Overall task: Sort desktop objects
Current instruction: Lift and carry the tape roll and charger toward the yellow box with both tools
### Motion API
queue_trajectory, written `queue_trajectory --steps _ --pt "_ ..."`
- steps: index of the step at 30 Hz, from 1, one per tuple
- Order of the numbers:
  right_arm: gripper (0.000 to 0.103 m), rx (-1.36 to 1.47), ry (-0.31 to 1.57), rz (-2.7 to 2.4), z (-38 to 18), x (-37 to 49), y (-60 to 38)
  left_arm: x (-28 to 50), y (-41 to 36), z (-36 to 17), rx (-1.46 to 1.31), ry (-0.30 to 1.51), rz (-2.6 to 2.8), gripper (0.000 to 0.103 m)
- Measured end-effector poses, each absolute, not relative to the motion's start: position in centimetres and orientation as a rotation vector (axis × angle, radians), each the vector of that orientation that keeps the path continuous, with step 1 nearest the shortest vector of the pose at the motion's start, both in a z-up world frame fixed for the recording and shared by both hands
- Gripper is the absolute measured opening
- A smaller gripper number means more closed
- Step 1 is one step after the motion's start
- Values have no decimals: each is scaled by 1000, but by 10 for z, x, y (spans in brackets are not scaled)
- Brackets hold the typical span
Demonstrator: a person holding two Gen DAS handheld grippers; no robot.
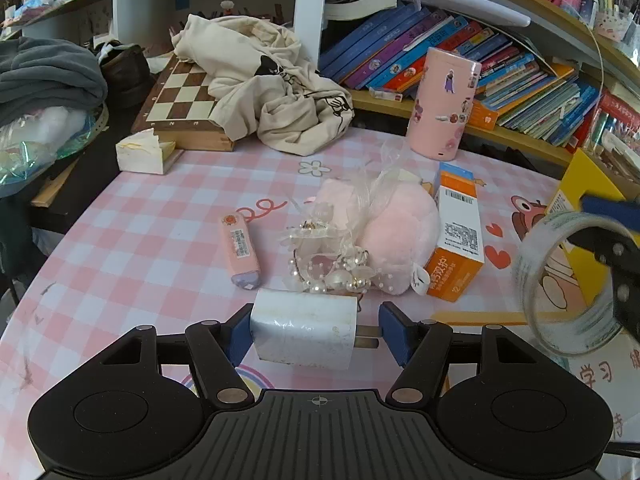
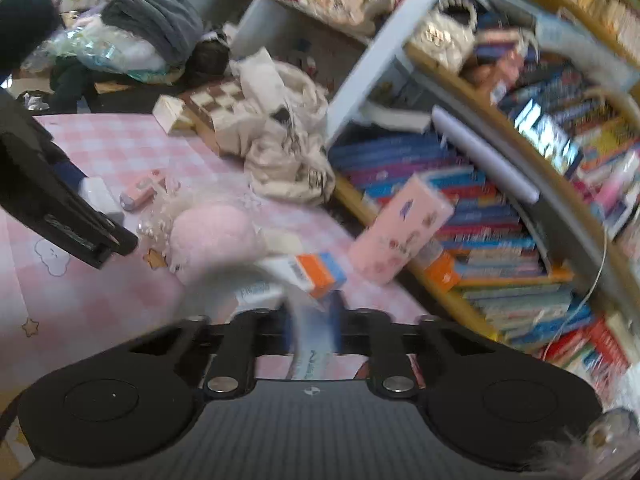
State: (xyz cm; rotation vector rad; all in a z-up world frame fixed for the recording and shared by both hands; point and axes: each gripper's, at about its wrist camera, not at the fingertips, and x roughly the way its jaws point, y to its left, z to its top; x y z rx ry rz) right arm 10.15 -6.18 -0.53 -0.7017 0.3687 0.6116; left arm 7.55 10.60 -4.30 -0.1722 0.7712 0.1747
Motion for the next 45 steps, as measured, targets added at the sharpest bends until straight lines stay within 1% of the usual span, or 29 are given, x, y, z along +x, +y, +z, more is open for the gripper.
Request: queue_trajectory --steps 3,5,10,12,19,24,36,45 --pt "7 -617 441 587 -5 109 -70 72 107 -44 -174 778 171 66" --pt "7 -505 510 576 -1 116 -81 70 107 -43 -175 775 168 66" --pt "7 -78 725 538 9 143 -128 67 106 -39 -163 757 153 66" --pt "7 8 771 512 10 146 -144 65 107 -39 -165 756 151 66" --pt "7 -40 853 495 2 120 -160 59 106 -39 -167 754 128 66" --pt "7 -20 904 481 -8 106 -163 49 100 -37 -153 754 92 66" --pt "7 -34 923 465 -11 72 -152 10 91 -19 -132 702 6 66" --pt "7 -32 917 417 -9 47 -159 -5 78 -11 -128 671 -84 66"
